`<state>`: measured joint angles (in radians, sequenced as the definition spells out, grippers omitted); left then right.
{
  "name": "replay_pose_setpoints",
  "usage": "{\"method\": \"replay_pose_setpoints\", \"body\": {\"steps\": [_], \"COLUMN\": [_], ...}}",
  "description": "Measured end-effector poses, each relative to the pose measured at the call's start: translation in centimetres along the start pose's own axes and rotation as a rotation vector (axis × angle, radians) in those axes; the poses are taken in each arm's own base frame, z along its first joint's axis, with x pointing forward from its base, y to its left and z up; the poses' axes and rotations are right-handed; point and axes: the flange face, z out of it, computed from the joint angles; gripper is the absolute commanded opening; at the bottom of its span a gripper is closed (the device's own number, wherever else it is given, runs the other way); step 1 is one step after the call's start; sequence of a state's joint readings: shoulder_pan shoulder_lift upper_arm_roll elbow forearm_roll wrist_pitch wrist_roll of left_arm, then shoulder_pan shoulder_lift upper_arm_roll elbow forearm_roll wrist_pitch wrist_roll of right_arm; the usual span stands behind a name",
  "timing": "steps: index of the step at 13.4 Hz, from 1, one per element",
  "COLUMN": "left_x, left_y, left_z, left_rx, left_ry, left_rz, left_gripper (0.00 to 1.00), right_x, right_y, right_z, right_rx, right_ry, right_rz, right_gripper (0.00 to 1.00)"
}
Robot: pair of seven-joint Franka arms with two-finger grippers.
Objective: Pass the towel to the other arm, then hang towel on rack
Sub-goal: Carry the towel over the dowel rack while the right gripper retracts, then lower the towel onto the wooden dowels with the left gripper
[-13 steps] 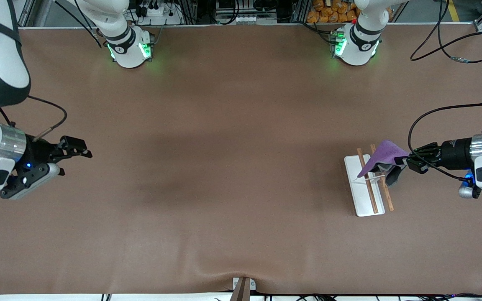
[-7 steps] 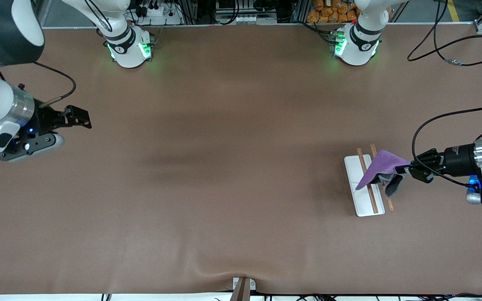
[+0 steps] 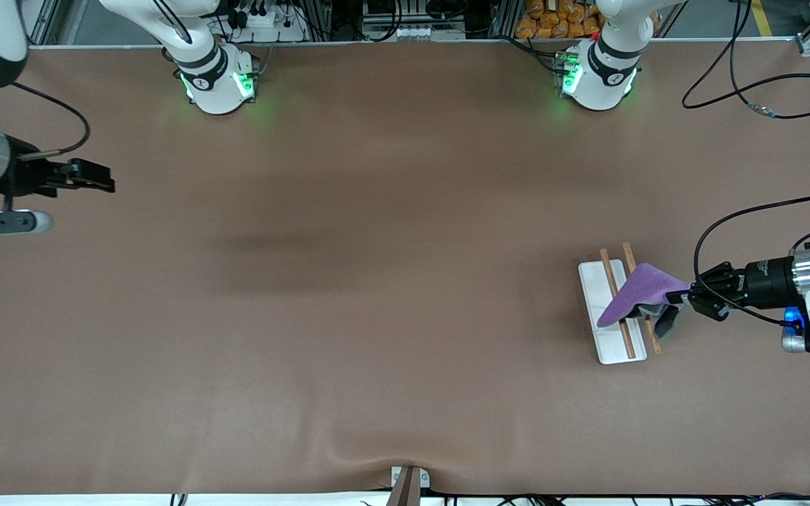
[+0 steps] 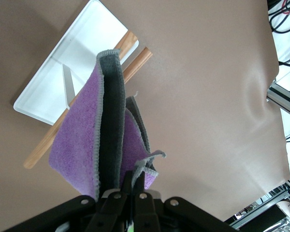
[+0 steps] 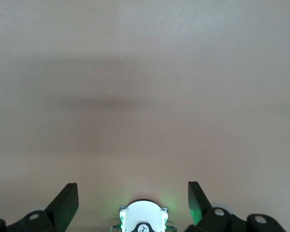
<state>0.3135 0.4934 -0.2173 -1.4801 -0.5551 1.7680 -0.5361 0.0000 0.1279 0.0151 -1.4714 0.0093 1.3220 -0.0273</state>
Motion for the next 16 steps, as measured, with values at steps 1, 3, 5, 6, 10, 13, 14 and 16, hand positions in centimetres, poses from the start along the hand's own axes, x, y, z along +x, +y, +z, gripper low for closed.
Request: {"method": "replay_pose_setpoints", "body": {"steps": [1, 3, 5, 6, 10, 13, 14, 16], "left_x": [0.3, 1.1, 1.9, 2.2, 3.0, 2.8, 2.6, 2.7], "left_y": [-0.1, -0.6, -1.3, -1.6, -2.3, -2.2, -2.0, -2.0], "left_z": [0.3, 0.9, 1.2, 1.2, 1.9, 3.1, 3.4, 4.0], "left_rx": [0.000, 0.001, 0.006, 0.010, 0.018, 0.029, 0.032, 0.038], "left_ry": [-0.002, -0.004, -0.004, -0.003, -0.013, -0.031, -0.034, -0.042], "left_rz": [-0.004, -0.016, -0.028, -0.033, -0.047, -0.044, -0.040, -0.041], "left_gripper": [0.00, 0.00, 0.00, 0.00, 0.00, 0.00, 0.00, 0.00], "right_x": [-0.2, -1.2, -2.6, -3.2, -3.5, -3.2, -3.2, -3.2], "right_y": [0.3, 0.9, 1.5, 1.7, 1.8, 1.8, 1.8, 1.8], "right_z": [-0.3, -1.4, -3.0, -3.6, -3.8, -3.5, -3.5, -3.6], "right_rx": [-0.001, -0.001, 0.001, 0.002, 0.002, 0.002, 0.001, 0.001], "right_ry": [0.005, 0.032, 0.070, 0.085, 0.102, 0.103, 0.105, 0.106], "right_rz": [0.008, 0.020, 0.032, 0.034, 0.031, 0.030, 0.029, 0.028], "right_gripper": [1.00, 1.00, 1.00, 1.00, 1.00, 1.00, 1.00, 1.00]}}
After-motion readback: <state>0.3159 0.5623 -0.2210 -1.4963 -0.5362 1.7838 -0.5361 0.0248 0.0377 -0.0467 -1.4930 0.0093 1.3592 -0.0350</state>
